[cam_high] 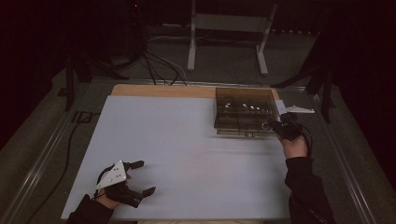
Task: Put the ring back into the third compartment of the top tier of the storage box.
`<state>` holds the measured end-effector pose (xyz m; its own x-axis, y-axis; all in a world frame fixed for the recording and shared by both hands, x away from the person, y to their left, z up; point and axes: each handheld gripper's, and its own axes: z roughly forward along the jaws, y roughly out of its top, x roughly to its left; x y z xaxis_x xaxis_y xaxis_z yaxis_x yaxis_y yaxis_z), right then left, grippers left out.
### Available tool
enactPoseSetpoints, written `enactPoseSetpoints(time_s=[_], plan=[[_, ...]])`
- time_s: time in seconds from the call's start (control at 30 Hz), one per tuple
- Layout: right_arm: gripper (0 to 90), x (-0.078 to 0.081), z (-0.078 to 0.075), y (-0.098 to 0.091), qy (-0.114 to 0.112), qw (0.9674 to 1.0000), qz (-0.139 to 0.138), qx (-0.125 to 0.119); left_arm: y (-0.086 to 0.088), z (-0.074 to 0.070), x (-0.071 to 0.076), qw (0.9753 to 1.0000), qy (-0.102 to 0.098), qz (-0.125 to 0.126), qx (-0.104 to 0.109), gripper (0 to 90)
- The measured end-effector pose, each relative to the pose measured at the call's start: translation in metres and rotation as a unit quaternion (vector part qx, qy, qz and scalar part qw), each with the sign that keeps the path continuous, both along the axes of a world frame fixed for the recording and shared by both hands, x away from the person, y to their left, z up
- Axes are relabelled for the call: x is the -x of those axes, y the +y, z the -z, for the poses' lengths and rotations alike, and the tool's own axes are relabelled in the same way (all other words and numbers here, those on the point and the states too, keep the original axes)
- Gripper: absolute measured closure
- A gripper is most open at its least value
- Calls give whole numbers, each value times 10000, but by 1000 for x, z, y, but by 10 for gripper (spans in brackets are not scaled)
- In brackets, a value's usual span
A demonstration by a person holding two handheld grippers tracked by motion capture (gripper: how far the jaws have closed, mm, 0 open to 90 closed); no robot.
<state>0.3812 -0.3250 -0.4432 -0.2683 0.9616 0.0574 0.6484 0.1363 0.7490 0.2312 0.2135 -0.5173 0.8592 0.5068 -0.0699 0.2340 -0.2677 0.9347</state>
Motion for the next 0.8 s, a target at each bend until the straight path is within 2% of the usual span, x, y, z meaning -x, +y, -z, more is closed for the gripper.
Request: enactPoseSetpoints(time_s=[0.2, 0.27, 0.33, 0.4, 0.5, 0.57, 0.6, 0.63, 0.7, 0.73, 0.77, 0.8], plan=[[860, 0, -1, -1, -45, 10000, 44, -8, 0, 0, 0, 10000, 8, -11, -4, 7], [820, 0, -3, -1, -77, 9999, 54, -61, 0, 1, 0, 10000, 13, -5, -25, 7], [737, 1, -4, 0, -97, 9999, 25, -52, 0, 0, 0, 10000, 23, -3, -7, 7], [704, 2, -6, 1, -152, 9998, 68, -68, 0, 1, 0, 10000, 15, -4, -23, 7], [609, 2, -8, 2, -177, 9997, 27, -134, 0, 0, 0, 10000, 12, -2, -9, 7], [479, 2, -9, 3, -158, 9996, -34, -221, 0, 0, 0, 10000, 17, -11, 1, 7], [479, 2, -9, 3, -158, 9996, -34, -221, 0, 0, 0, 10000, 17, -11, 1, 7], [356, 2, -10, 3, -153, 9992, -162, -327, 0, 1, 0, 10000, 19, -6, -25, 7], [293, 1, -11, 5, -185, 9991, -196, -339, 0, 0, 0, 10000, 10, 0, -17, 7], [293, 1, -11, 5, -185, 9991, -196, -339, 0, 0, 0, 10000, 10, 0, -17, 7], [204, 2, -13, 6, -232, 9985, -265, -408, 0, 0, 0, 10000, 9, -5, -24, 7], [168, 2, -14, 6, -245, 9982, -311, -452, 0, 1, 0, 10000, 13, -4, -32, 7]])
